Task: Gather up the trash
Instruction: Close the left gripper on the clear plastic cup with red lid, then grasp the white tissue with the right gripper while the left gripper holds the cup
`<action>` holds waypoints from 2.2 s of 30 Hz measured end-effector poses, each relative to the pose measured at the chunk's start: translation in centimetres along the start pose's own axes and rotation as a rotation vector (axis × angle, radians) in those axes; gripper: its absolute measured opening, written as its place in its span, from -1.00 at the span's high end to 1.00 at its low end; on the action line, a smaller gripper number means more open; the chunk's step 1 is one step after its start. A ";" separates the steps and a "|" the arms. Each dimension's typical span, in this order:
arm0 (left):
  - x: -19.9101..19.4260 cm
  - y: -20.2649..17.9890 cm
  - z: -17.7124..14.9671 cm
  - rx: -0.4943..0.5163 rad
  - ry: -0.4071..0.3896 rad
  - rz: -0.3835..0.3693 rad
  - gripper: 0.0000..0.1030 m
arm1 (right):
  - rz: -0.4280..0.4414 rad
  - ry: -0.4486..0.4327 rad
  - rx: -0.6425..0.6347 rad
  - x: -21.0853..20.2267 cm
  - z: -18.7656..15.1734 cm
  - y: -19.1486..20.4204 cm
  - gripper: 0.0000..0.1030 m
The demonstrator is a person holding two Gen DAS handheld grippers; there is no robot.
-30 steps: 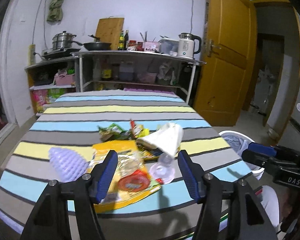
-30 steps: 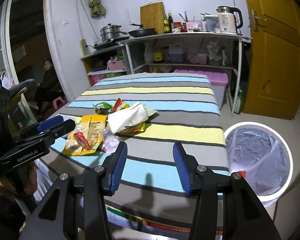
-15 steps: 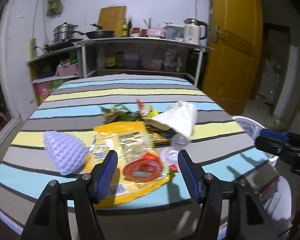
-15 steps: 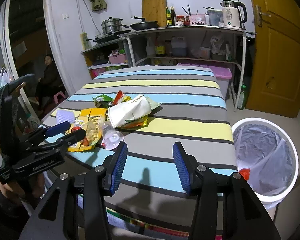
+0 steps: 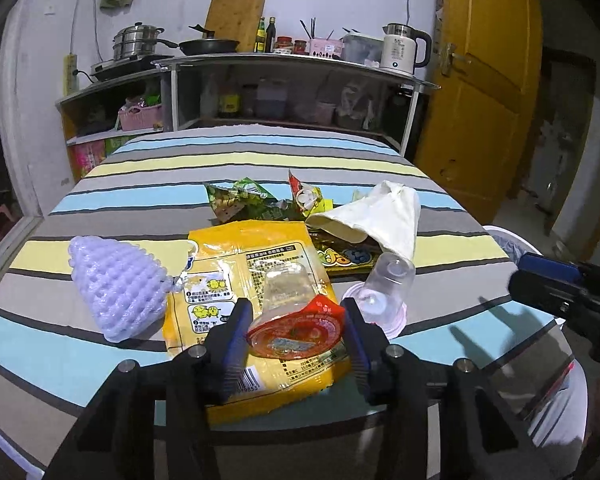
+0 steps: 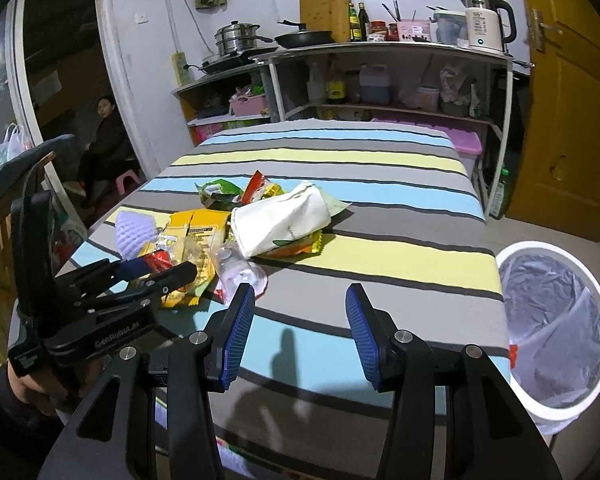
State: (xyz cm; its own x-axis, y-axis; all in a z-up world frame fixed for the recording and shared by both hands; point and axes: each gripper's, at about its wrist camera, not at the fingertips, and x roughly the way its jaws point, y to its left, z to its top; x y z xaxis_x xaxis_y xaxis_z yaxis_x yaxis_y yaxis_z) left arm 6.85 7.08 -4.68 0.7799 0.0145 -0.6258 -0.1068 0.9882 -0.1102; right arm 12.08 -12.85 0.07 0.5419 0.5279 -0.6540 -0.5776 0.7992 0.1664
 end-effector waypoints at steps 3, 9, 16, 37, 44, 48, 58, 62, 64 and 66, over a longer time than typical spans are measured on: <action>-0.2 0.2 0.0 -0.006 -0.013 -0.013 0.13 | 0.009 0.006 0.001 0.8 0.6 0.3 0.06; -1.5 1.1 0.5 -0.019 -0.054 -0.024 0.13 | 0.042 0.017 0.038 3.0 2.3 0.0 0.06; -2.1 2.2 0.7 -0.030 -0.075 -0.032 0.13 | 0.049 0.041 0.080 6.1 4.7 -0.9 0.06; -1.1 2.6 1.1 -0.028 -0.067 -0.044 0.13 | 0.159 0.157 0.232 10.7 6.6 -3.1 -0.03; -1.1 2.5 1.1 -0.028 -0.065 -0.044 0.13 | 0.156 0.144 0.138 11.2 7.2 -2.2 0.13; -1.1 2.5 1.2 -0.028 -0.065 -0.042 0.13 | 0.135 0.139 0.108 11.1 7.2 -1.9 0.32; -1.2 2.2 1.4 -0.022 -0.072 -0.037 0.13 | 0.098 0.090 0.083 8.9 7.2 -1.8 0.40; -1.8 1.6 1.7 -0.011 -0.081 -0.034 0.13 | 0.091 0.066 0.094 7.5 7.1 -2.2 0.41; -2.2 1.3 1.8 -0.005 -0.087 -0.034 0.13 | 0.087 0.054 0.097 6.7 7.0 -2.5 0.41; -2.5 0.9 1.9 0.002 -0.091 -0.035 0.13 | 0.083 0.045 0.101 6.0 6.8 -2.8 0.42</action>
State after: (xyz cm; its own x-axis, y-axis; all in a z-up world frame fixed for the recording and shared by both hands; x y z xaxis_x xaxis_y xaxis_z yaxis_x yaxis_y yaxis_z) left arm 6.02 8.25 -1.73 0.8360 -0.0066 -0.5487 -0.0771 0.9886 -0.1294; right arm 21.09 -9.97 0.69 0.4658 0.5815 -0.6670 -0.5535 0.7795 0.2931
